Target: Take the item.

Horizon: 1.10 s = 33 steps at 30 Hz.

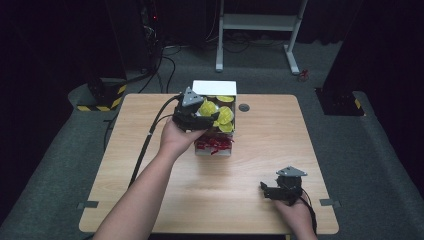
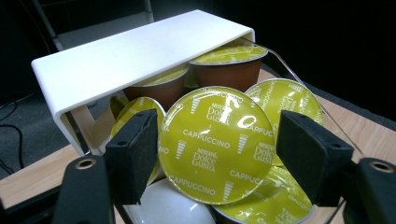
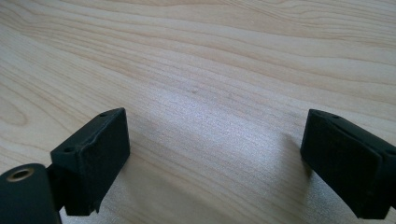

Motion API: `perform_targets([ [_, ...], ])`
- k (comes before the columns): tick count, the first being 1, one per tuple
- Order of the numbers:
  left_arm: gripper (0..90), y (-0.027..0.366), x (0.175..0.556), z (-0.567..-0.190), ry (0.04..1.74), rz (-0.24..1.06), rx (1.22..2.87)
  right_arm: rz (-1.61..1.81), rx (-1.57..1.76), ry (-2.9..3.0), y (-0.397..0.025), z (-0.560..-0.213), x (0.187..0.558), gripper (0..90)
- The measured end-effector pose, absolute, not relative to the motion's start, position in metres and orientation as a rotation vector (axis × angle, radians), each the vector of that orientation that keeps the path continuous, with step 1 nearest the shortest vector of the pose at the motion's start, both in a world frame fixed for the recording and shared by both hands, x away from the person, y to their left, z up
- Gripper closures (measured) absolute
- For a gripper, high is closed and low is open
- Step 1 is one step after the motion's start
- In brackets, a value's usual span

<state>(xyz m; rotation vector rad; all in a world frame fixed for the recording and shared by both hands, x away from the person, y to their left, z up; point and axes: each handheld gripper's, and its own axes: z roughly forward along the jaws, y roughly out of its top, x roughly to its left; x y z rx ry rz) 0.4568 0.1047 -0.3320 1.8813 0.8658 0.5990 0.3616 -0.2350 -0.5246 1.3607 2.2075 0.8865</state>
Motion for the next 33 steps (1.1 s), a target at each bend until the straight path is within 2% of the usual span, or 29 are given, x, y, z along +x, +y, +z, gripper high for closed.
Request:
perform_targets([
  [10, 37.8, 0.105, 0.454, -0.334, 0.870, 0.639, 1.874, 0.888, 1.363, 2.206, -0.235, -0.525, 0.362, 8.1],
  [33, 38.5, 0.109, 0.444, -0.326, 0.845, 0.660, 1.803, 0.887, 1.361, 2.206, -0.235, -0.525, 0.362, 8.0],
])
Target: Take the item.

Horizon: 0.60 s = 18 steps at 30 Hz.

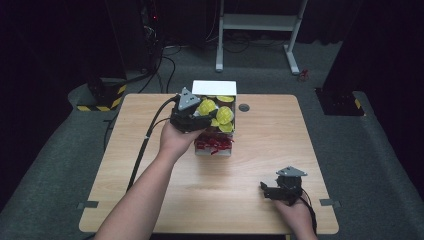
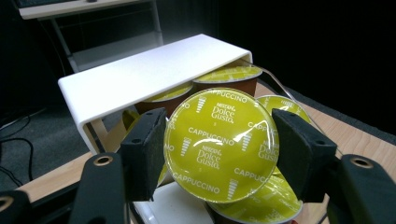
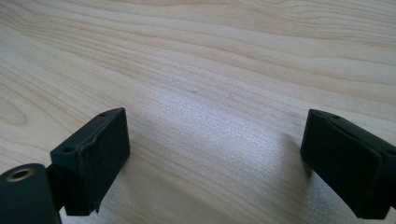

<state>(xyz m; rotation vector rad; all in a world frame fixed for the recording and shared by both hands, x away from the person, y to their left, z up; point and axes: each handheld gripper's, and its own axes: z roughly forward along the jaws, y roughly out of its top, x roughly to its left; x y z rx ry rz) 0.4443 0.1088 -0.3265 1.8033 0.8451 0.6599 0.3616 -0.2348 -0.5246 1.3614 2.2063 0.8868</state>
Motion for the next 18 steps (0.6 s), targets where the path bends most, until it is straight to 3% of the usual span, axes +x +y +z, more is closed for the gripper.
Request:
perform_targets([
  [18, 38.6, 0.127, 0.434, -0.318, 0.856, 0.679, 1.748, 0.886, 1.361, 2.207, -0.235, -0.525, 0.362, 8.0],
])
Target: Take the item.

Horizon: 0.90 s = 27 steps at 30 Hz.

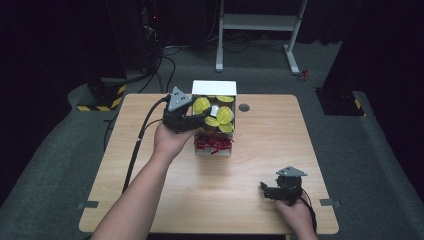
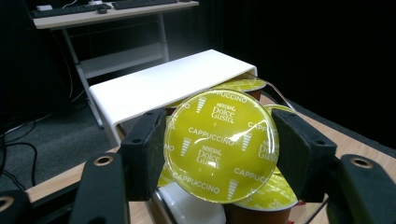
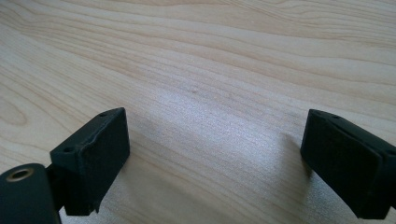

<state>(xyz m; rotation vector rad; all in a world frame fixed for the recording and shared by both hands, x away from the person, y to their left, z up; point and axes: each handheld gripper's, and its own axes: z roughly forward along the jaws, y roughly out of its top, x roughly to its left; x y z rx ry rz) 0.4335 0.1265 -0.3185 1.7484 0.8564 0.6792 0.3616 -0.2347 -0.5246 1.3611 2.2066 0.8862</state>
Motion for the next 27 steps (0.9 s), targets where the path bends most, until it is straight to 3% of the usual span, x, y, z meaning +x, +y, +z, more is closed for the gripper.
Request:
perform_targets([
  [27, 38.6, 0.153, 0.418, -0.311, 0.880, 0.694, 1.711, 0.889, 1.361, 2.210, -0.234, -0.525, 0.362, 7.9],
])
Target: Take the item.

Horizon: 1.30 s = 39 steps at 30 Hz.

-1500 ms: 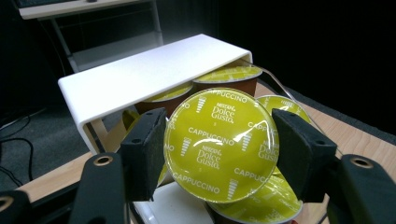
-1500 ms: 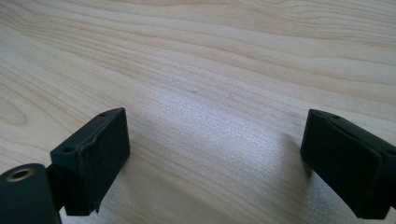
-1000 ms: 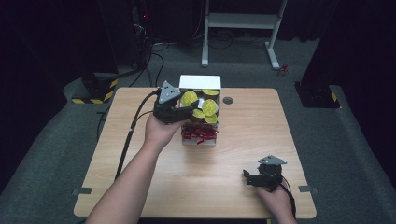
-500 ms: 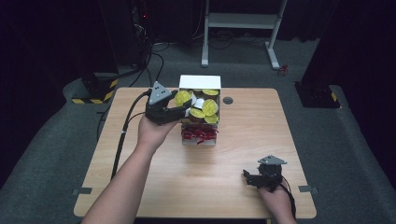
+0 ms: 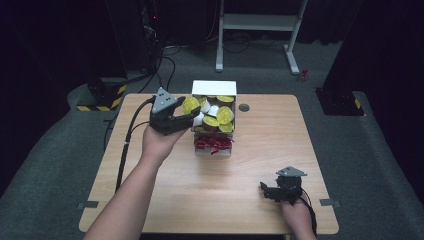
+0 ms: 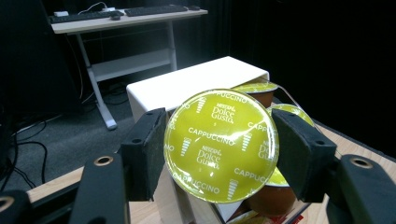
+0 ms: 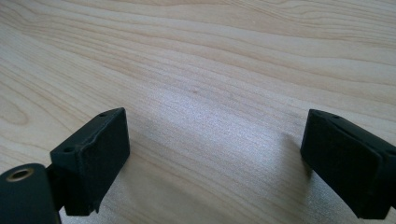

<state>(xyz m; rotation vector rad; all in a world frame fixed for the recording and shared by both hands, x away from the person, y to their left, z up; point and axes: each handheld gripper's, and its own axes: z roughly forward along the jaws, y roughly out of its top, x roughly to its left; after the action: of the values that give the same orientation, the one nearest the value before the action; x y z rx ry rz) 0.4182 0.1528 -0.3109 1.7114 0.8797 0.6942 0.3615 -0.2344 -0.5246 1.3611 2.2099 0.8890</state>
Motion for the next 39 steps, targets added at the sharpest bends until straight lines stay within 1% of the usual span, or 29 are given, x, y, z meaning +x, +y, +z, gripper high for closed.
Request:
perform_targets([
  [17, 38.7, 0.178, 0.400, -0.311, 0.908, 0.714, 1.679, 0.888, 1.353, 2.212, -0.235, -0.525, 0.362, 7.9],
  [20, 38.6, 0.183, 0.397, -0.314, 0.921, 0.737, 1.678, 0.887, 1.354, 2.212, -0.235, -0.525, 0.362, 7.9],
  [26, 38.7, 0.192, 0.393, -0.318, 0.937, 0.738, 1.672, 0.888, 1.354, 2.212, -0.235, -0.525, 0.362, 7.9],
  [31, 38.7, 0.207, 0.384, -0.322, 0.955, 0.746, 1.667, 0.889, 1.345, 2.215, -0.234, -0.525, 0.363, 7.8],
  [39, 38.7, 0.219, 0.379, -0.333, 0.974, 0.749, 1.690, 0.889, 1.350, 2.215, -0.234, -0.525, 0.364, 7.8],
])
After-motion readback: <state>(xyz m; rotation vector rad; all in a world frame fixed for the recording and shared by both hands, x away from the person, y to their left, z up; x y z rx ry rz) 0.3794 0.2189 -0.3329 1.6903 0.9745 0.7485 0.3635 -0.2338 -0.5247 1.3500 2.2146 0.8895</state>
